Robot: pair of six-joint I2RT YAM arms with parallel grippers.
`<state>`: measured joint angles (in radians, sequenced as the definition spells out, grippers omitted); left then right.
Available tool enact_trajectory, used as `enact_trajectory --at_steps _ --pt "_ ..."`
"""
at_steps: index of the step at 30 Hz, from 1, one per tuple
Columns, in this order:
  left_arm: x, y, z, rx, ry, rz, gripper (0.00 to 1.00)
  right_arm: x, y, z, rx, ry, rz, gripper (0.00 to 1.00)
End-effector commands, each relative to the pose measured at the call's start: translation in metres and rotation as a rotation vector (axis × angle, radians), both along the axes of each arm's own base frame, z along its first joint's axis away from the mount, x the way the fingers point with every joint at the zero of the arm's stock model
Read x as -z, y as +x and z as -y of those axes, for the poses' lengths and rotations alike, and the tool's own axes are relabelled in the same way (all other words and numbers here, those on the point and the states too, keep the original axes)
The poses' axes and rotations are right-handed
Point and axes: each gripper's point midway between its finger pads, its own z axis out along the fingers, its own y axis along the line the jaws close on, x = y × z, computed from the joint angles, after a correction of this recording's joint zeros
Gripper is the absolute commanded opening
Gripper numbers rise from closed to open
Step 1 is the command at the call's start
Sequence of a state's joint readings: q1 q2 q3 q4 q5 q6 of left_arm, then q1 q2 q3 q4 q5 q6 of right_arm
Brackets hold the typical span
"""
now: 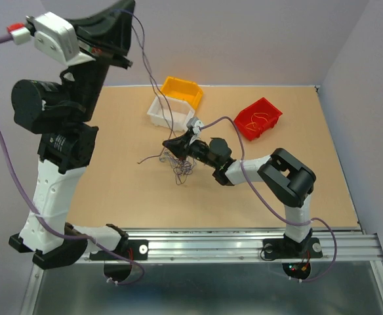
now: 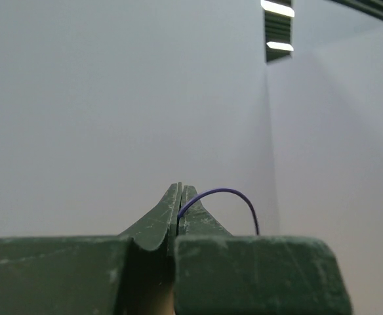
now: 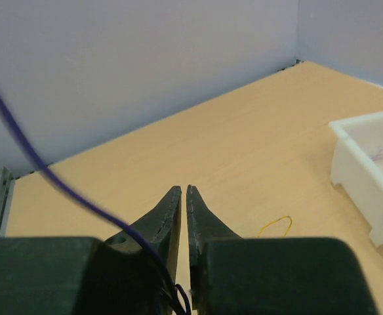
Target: Untangle the cables
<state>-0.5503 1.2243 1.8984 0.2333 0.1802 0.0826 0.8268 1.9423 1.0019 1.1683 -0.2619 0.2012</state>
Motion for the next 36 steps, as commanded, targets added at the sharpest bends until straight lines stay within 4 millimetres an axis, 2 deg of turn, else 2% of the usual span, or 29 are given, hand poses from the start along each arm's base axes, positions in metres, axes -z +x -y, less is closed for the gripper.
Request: enact_trajectory --at_steps 1,3,5,6,10,12,14,15,16,17,18,19,22,23,24,25,30,31,32,33,34,35,36 --pt "-0.052 -0.002 -0.049 -0.237 -0.111 0.071 0.0 -0.021 -0.007 -0.007 -0.036 0.095 0.039 0.1" --pt "-0.059 0.005 -0.055 -0.282 -0.14 0.074 0.0 -0.014 -0.006 -0.007 -0.035 0.09 0.024 0.1" --pt "-0.057 0.014 -0.056 -0.318 -0.141 0.067 0.0 -0.013 -0.006 -0.006 -0.027 0.092 0.022 0.12" --pt "-0.046 0.026 -0.049 -0.328 -0.111 0.05 0.0 -0.008 -0.006 -0.004 -0.019 0.083 0.015 0.12" --pt "-0.022 0.058 -0.044 -0.417 -0.065 0.018 0.0 -0.016 -0.003 0.009 0.044 0.092 0.018 0.15" --pt "-0.015 0.078 -0.046 -0.471 -0.066 0.004 0.0 -0.011 -0.002 0.016 0.07 0.08 0.017 0.17" --pt "-0.023 0.086 -0.062 -0.526 -0.091 0.003 0.0 -0.006 -0.001 0.019 0.085 0.065 0.016 0.18" --pt "-0.017 0.106 -0.059 -0.549 -0.087 -0.027 0.0 0.0 -0.002 0.02 0.089 0.055 0.008 0.24" --pt "-0.019 0.113 -0.064 -0.577 -0.097 -0.035 0.0 0.004 -0.002 0.02 0.089 0.048 0.006 0.29" --pt "-0.037 0.101 -0.087 -0.641 -0.171 -0.022 0.0 0.008 -0.001 0.02 0.092 0.039 0.002 0.32" --pt "-0.034 0.115 -0.088 -0.689 -0.163 -0.032 0.0 0.016 -0.002 0.02 0.086 0.026 -0.008 0.32" --pt "-0.048 0.103 -0.1 -0.717 -0.201 -0.001 0.0 0.018 -0.002 0.02 0.083 0.022 -0.01 0.32" --pt "-0.055 0.094 -0.126 -0.845 -0.269 0.04 0.0 0.027 -0.003 0.024 0.095 0.004 -0.019 0.3" --pt "-0.056 0.091 -0.129 -0.86 -0.278 0.05 0.0 0.028 -0.003 0.026 0.1 0.0 -0.021 0.27" --pt "-0.06 0.081 -0.138 -0.879 -0.296 0.065 0.0 0.03 -0.002 0.028 0.108 -0.006 -0.023 0.17" --pt "-0.059 0.079 -0.145 -0.911 -0.311 0.071 0.0 0.033 -0.002 0.032 0.118 -0.013 -0.029 0.15" --pt "-0.062 0.063 -0.162 -0.958 -0.361 0.086 0.0 0.046 0.003 0.043 0.148 -0.039 -0.065 0.24" --pt "-0.057 0.07 -0.155 -0.944 -0.331 0.074 0.0 0.048 0.004 0.046 0.154 -0.041 -0.073 0.23" --pt "-0.053 0.078 -0.139 -0.889 -0.253 0.083 0.0 0.051 0.003 0.048 0.156 -0.043 -0.082 0.19" --pt "-0.037 0.087 -0.125 -0.838 -0.192 0.058 0.0 0.045 0.003 0.05 0.159 -0.034 -0.076 0.14" --pt "-0.048 0.071 -0.124 -0.787 -0.196 0.096 0.0 0.043 0.002 0.051 0.158 -0.033 -0.07 0.12" --pt "-0.016 0.098 -0.096 -0.725 -0.081 0.053 0.0 0.038 0.0 0.052 0.155 -0.03 -0.061 0.09" --pt "-0.011 0.087 -0.092 -0.662 -0.086 0.049 0.0 0.028 -0.003 0.054 0.149 -0.015 -0.048 0.06"
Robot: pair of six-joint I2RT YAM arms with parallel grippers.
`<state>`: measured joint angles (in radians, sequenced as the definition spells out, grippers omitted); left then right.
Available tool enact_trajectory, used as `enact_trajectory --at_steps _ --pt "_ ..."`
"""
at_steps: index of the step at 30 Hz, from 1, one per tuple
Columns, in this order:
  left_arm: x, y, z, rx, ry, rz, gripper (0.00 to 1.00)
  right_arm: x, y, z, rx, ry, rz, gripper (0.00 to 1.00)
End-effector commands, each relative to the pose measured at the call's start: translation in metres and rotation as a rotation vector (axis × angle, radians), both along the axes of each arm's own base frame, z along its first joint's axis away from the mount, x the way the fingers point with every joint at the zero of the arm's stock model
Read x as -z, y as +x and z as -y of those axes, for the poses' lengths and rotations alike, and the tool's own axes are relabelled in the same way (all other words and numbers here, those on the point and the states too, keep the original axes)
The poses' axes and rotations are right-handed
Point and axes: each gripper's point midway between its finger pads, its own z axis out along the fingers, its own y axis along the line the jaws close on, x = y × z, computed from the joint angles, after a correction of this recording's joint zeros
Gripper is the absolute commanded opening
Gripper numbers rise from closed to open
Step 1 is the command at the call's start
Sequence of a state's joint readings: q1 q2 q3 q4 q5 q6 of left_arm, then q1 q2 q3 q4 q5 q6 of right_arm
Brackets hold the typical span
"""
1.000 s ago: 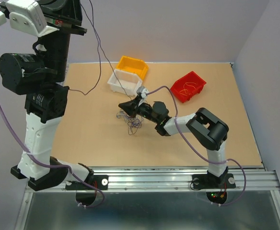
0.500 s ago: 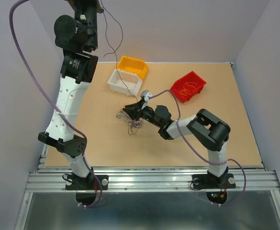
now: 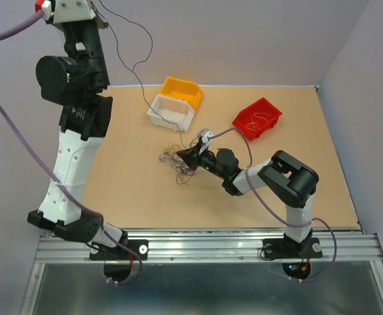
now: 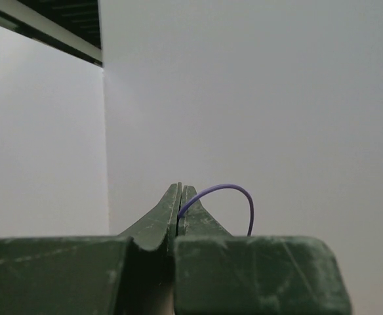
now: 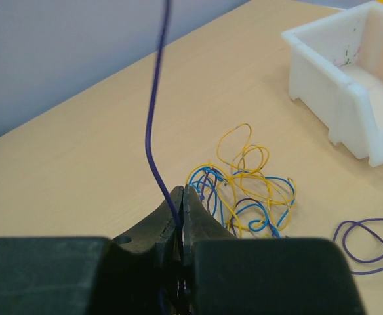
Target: Untangle the cables
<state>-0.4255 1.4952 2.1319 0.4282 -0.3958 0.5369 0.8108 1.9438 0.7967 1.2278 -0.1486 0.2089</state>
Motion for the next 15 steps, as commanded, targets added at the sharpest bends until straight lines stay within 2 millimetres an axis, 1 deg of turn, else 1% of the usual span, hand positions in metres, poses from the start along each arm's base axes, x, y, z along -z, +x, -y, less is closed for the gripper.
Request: enact_trajectory --at_steps 1,2,3,4,5,6,7,8,9,10,11,12,13,14,15 --pt "0.049 0.01 0.045 0.215 0.121 -0.062 0.0 -0.048 -0.003 0.013 0.019 0.074 0.085 0.03" --pt "0.062 0.012 0.055 0.257 0.146 -0.08 0.0 -0.053 -0.006 0.013 0.009 0.079 0.093 0.01" --pt "0.067 0.003 0.054 0.279 0.142 -0.081 0.0 -0.056 -0.008 0.015 0.004 0.082 0.1 0.01" --pt "0.079 0.006 0.058 0.299 0.142 -0.102 0.0 -0.062 -0.011 0.016 0.0 0.091 0.106 0.01" --pt "0.104 0.01 0.068 0.349 0.151 -0.145 0.0 -0.064 -0.013 0.017 -0.002 0.094 0.112 0.01" --pt "0.136 0.021 0.08 0.387 0.183 -0.208 0.0 -0.064 -0.016 0.019 -0.006 0.093 0.111 0.01" --pt "0.129 0.009 0.085 0.427 0.209 -0.182 0.0 -0.068 -0.018 0.021 -0.012 0.098 0.116 0.01" --pt "0.166 0.017 0.102 0.487 0.271 -0.245 0.0 -0.076 -0.022 0.021 -0.024 0.108 0.131 0.01" --pt "0.178 0.006 0.118 0.576 0.338 -0.243 0.0 -0.08 -0.027 0.021 -0.045 0.11 0.141 0.01" --pt "0.196 0.005 0.129 0.623 0.368 -0.269 0.0 -0.083 -0.031 0.022 -0.058 0.112 0.147 0.01" --pt "0.228 0.007 0.142 0.696 0.394 -0.326 0.0 -0.089 -0.035 0.025 -0.065 0.118 0.161 0.0" --pt "0.241 0.006 0.148 0.731 0.4 -0.349 0.0 -0.092 -0.038 0.027 -0.071 0.119 0.167 0.01" --pt "0.264 0.007 0.155 0.768 0.414 -0.395 0.0 -0.09 -0.042 0.028 -0.081 0.111 0.165 0.0" --pt "0.276 0.0 0.167 0.836 0.471 -0.401 0.0 -0.099 -0.045 0.031 -0.084 0.119 0.183 0.01" --pt "0.288 -0.003 0.174 0.873 0.506 -0.417 0.0 -0.1 -0.046 0.032 -0.082 0.111 0.182 0.01"
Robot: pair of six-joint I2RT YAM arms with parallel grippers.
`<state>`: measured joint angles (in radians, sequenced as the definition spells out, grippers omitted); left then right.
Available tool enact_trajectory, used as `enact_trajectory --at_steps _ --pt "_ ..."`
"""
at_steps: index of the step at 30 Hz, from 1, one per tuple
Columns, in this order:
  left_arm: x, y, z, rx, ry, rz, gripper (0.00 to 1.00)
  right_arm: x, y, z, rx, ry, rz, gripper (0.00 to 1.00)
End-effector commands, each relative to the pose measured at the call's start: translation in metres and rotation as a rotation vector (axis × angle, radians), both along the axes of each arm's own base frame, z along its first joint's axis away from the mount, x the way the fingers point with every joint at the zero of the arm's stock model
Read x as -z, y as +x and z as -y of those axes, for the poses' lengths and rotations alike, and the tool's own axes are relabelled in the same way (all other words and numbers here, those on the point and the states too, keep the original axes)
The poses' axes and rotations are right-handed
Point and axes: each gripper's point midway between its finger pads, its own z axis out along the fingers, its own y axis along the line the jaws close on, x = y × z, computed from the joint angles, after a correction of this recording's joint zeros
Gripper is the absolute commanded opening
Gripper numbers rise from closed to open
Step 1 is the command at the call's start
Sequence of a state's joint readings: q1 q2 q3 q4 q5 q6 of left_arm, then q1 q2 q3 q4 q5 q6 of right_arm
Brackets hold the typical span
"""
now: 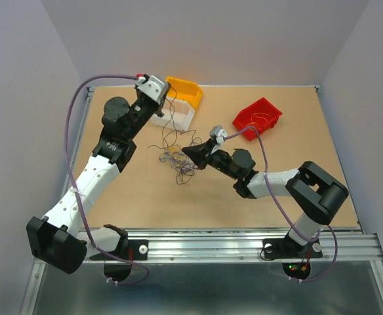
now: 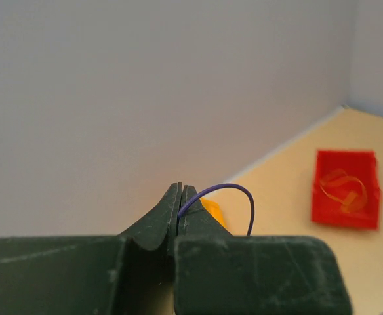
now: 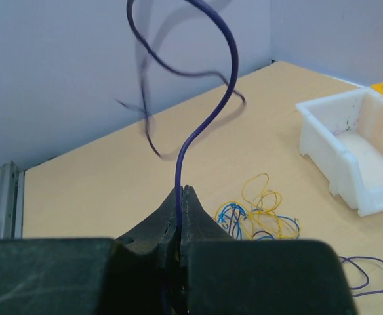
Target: Untangle the cables
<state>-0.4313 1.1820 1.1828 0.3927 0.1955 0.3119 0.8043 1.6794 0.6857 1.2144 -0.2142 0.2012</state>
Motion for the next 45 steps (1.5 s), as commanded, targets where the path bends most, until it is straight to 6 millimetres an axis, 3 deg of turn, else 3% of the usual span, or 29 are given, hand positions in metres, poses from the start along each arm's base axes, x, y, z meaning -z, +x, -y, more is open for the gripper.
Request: enact_trajectory --at_steps 1,10,12,16,21,28,32,41,44,45 --pt "0.019 -0.05 0.046 0.355 0.077 0.03 0.0 -0.025 -0.012 0.009 -0.019 0.001 0.066 0.01" --pt "0.066 -0.092 0.064 0.581 0.132 -0.052 0.0 -0.027 -0.005 0.025 0.071 -0.041 0.035 0.01" --pt "0.085 -0.104 0.068 0.652 0.142 -0.082 0.07 -0.028 -0.003 0.027 0.089 -0.048 0.026 0.01" --pt "0.116 -0.109 0.076 0.725 0.17 -0.143 0.1 -0.029 0.001 0.029 0.108 -0.061 0.001 0.01" --pt "0.151 -0.126 0.085 0.866 0.251 -0.177 0.31 -0.031 -0.004 0.025 0.076 -0.076 0.002 0.01" --pt "0.17 -0.122 0.092 0.866 0.3 -0.184 0.55 -0.033 -0.015 0.021 0.017 -0.081 0.024 0.01" --pt "0.18 -0.123 0.095 0.883 0.335 -0.187 0.63 -0.035 -0.017 0.025 0.017 -0.08 0.03 0.01" --pt "0.202 -0.115 0.099 0.885 0.375 -0.264 0.62 -0.039 -0.029 0.026 -0.023 -0.08 0.053 0.0" --pt "0.204 -0.113 0.1 0.887 0.379 -0.277 0.44 -0.038 -0.03 0.025 -0.029 -0.082 0.055 0.01" --pt "0.204 -0.112 0.1 0.883 0.382 -0.278 0.34 -0.039 -0.029 0.025 -0.029 -0.082 0.057 0.01"
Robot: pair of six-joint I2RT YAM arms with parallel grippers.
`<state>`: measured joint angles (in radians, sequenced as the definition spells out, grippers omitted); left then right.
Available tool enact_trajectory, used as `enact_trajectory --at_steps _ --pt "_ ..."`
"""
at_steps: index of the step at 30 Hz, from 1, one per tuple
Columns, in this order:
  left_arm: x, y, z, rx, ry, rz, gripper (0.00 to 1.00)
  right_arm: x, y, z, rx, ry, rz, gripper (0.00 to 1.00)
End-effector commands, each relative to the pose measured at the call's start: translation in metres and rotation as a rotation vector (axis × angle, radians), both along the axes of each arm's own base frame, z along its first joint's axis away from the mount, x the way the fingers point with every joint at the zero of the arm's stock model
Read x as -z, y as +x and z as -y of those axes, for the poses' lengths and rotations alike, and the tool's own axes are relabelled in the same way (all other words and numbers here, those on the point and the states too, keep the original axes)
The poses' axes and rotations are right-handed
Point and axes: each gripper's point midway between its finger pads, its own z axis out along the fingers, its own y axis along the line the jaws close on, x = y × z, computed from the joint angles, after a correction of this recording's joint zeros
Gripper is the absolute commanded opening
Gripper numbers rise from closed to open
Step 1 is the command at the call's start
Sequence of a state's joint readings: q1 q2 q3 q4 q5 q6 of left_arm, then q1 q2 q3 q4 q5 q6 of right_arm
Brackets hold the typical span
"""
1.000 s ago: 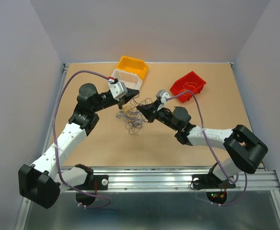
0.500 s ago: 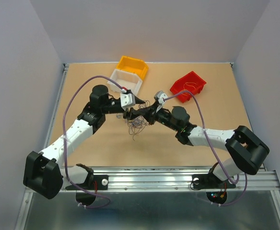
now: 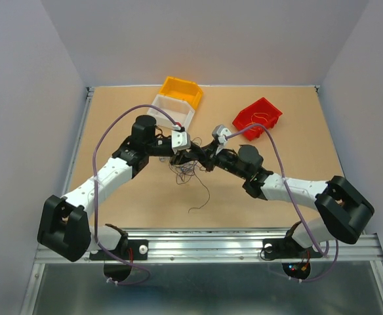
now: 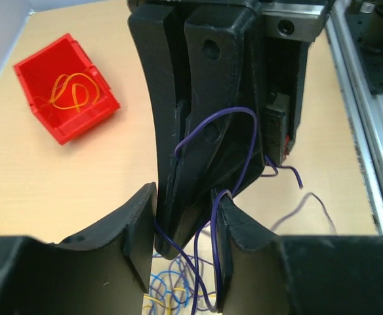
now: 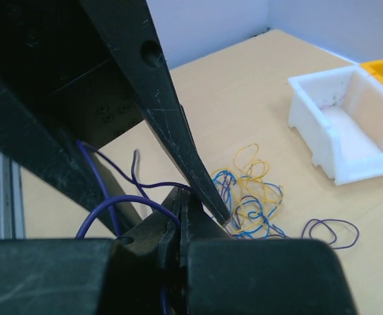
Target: Untangle the cables
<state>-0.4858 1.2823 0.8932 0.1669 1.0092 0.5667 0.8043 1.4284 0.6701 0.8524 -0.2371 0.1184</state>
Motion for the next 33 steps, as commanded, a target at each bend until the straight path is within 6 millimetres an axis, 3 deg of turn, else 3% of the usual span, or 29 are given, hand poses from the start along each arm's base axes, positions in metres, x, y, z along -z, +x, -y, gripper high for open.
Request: enact_trajectory --at_steps 1,5,10,11,12,14,15,18,29,33 --pt "-0.012 0.003 0.003 0.01 -0.001 0.038 0.28 -0.023 -0.007 0.003 -0.018 0.053 0.07 0.01" --pt "-0.016 0.002 0.002 0.003 -0.003 0.049 0.13 -0.022 -0.004 0.005 0.002 0.05 0.07 0.0" --pt "-0.016 0.003 0.0 -0.01 0.006 0.055 0.11 -0.021 0.005 0.014 0.068 0.047 0.063 0.01" --pt "-0.016 0.003 -0.001 -0.01 0.009 0.058 0.14 -0.021 0.006 0.015 0.079 0.047 0.061 0.01" --pt "-0.014 0.002 -0.001 -0.005 0.019 0.06 0.26 -0.022 0.007 0.018 0.091 0.047 0.06 0.0" --pt "-0.011 0.0 -0.002 0.002 0.025 0.063 0.36 -0.022 0.007 0.021 0.103 0.046 0.06 0.0" --pt "-0.009 -0.001 -0.003 0.013 0.032 0.075 0.47 -0.025 0.005 0.022 0.102 0.049 0.066 0.01" --pt "-0.002 -0.007 -0.004 0.046 0.048 0.086 0.57 -0.027 0.002 0.023 0.096 0.051 0.068 0.01" --pt "0.01 -0.013 -0.008 0.092 0.104 0.08 0.63 -0.032 -0.003 0.028 0.092 0.056 0.075 0.0" --pt "0.017 -0.006 -0.008 0.063 0.126 0.072 0.55 -0.034 -0.006 0.028 0.082 0.058 0.075 0.01"
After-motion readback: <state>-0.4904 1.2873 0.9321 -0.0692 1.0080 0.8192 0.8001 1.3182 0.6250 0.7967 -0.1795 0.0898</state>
